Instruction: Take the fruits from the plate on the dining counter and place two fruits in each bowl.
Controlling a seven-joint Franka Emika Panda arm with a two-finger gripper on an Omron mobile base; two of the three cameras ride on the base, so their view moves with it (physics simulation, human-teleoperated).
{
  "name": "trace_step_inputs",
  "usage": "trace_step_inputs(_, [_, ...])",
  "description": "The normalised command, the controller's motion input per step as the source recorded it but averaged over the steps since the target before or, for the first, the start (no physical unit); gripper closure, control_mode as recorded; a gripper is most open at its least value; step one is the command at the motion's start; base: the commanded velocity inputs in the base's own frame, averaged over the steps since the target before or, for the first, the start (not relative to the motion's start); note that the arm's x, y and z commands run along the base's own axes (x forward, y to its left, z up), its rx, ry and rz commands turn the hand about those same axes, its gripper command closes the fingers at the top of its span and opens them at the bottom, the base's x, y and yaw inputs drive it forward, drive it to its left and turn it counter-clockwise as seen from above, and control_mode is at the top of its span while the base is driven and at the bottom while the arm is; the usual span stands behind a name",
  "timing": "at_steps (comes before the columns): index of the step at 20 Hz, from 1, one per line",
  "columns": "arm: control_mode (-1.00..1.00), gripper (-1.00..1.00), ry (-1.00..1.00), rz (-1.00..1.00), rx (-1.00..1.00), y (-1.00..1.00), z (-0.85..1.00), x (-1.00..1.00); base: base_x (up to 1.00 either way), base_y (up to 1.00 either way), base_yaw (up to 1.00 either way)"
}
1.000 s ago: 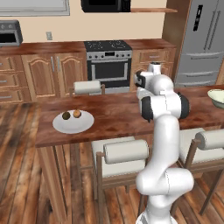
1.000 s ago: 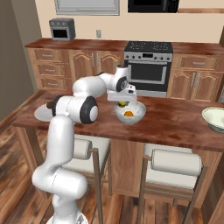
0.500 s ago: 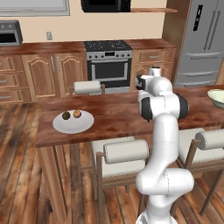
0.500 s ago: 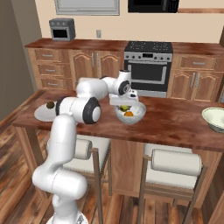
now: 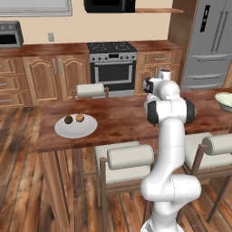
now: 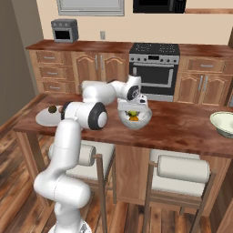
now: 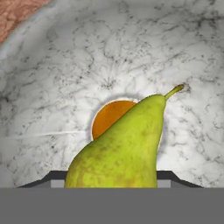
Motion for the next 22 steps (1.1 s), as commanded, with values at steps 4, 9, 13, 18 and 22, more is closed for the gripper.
trace_step_inputs(4, [-1.00,1.00,0.00,0.00,0.00,0.00,-0.15,0.21,0.00,0.00,0.00])
trace_step_inputs(9, [-1.00,1.00,0.00,0.00,0.00,0.00,-0.03,0.28,0.00,0.00,0.00])
trace_step_inputs(13, [-1.00,1.00,0.00,0.00,0.00,0.00,0.00,0.08,0.00,0.00,0.00])
trace_step_inputs(18, [-1.00,-1.00,0.00,0.00,0.00,0.00,0.00,-0.03,0.00,0.00,0.00])
trace_step_inputs(22, [-1.00,-1.00,0.00,0.00,0.00,0.00,0.00,-0.05,0.00,0.00,0.00])
